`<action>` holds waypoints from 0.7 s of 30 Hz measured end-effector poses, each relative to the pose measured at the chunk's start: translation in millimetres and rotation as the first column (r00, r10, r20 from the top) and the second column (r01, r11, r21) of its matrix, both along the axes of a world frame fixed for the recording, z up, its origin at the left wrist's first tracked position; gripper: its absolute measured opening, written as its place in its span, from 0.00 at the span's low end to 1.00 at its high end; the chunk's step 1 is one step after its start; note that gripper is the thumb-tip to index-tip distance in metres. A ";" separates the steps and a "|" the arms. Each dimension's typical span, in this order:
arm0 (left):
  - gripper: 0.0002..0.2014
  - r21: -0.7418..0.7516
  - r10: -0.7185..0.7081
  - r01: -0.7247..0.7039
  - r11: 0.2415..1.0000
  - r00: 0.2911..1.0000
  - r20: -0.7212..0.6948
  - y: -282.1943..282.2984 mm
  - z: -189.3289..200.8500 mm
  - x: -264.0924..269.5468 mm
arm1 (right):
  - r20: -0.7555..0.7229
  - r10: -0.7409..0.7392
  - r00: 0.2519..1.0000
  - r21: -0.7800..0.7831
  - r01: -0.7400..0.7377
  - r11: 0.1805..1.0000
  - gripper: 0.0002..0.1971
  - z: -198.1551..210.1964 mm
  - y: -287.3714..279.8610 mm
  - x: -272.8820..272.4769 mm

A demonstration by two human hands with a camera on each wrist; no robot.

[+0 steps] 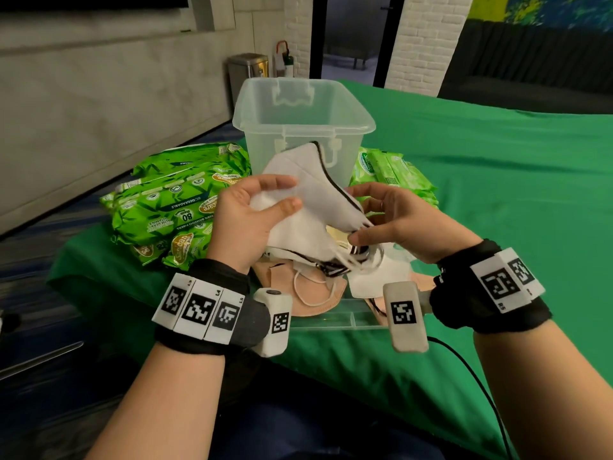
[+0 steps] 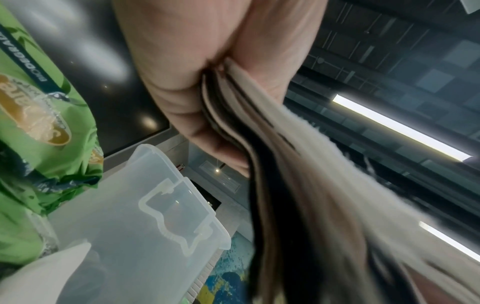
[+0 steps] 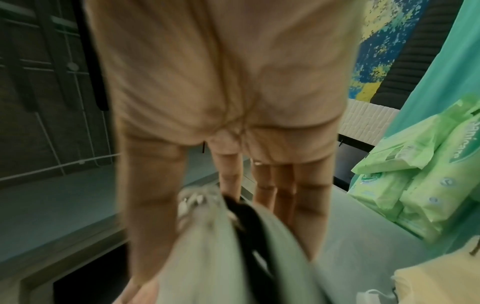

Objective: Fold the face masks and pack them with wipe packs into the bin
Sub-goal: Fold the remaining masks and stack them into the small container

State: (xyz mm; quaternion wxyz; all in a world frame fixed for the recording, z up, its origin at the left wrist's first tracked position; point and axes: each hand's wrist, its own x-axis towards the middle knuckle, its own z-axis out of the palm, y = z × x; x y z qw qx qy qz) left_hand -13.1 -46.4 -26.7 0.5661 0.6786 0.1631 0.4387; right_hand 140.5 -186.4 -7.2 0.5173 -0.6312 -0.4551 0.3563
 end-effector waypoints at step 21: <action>0.18 -0.061 0.048 -0.052 0.997 0.997 -0.059 1.7 4.7 45.5 | 0.245 -0.271 0.931 0.361 0.172 0.917 0.47 -8.1 28.7 -2.0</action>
